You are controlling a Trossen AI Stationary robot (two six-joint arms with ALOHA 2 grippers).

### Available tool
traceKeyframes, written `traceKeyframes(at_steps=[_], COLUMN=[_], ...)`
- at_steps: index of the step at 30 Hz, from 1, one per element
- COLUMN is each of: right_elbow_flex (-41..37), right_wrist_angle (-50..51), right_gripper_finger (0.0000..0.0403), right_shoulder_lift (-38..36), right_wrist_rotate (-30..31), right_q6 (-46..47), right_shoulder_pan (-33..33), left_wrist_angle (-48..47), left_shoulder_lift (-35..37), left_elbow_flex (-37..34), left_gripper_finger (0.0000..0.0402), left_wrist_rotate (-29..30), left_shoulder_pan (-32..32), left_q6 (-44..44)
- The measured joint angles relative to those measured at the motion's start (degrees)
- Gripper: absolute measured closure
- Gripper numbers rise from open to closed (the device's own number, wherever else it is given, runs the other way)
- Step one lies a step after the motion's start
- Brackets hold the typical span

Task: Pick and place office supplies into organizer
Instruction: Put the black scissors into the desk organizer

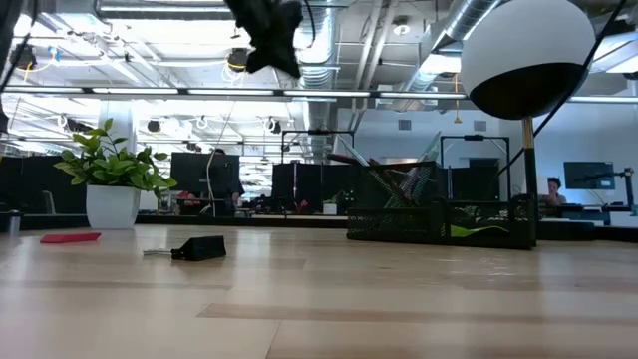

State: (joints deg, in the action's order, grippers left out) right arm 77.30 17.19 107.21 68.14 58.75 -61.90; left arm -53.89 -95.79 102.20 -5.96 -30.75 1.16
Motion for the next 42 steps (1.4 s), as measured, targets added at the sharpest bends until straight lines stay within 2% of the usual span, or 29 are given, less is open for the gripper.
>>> traceKeyframes(at_steps=[3,6,10,14,18,24,31,42], right_elbow_flex=[0.0,-0.1,0.0,0.0,0.0,0.0,0.0,0.0], right_wrist_angle=[-0.6,-0.4,-0.7,-0.6,-0.5,-0.5,-0.5,0.0], right_gripper_finger=[0.0315,0.0315,0.0315,0.0315,0.0315,0.0315,0.0315,0.0315], right_shoulder_lift=[0.4,1.1,0.9,0.9,0.8,0.8,0.8,0.8], right_wrist_rotate=[0.7,0.8,0.5,0.4,0.1,-4.8,-19.4,-51.6], right_q6=[0.7,1.3,1.2,-0.1,-0.2,-0.7,-3.4,-3.7], right_shoulder_pan=[-0.3,-0.5,-0.7,-0.9,-0.8,1.2,5.5,12.8], left_wrist_angle=[10.2,19.1,25.3,32.3,35.9,37.0,36.8,36.4], left_shoulder_lift=[3.2,6.0,6.4,6.6,6.6,6.0,2.1,0.0], left_elbow_flex=[-4.4,-12.1,-23.0,-29.4,-32.4,-33.0,-33.1,-30.8], left_gripper_finger=[0.0369,0.0377,0.0385,0.0388,0.0388,0.0388,0.0388,0.0387], left_wrist_rotate=[-15.2,-22.5,-23.4,-23.4,-23.1,-20.9,-22.3,-21.2], left_shoulder_pan=[-2.8,-2.8,-2.5,-4.1,-4.8,-4.4,-3.8,-4.6], left_q6=[1.1,0.1,-3.6,-3.3,-1.7,-1.7,-1.4,-0.6])
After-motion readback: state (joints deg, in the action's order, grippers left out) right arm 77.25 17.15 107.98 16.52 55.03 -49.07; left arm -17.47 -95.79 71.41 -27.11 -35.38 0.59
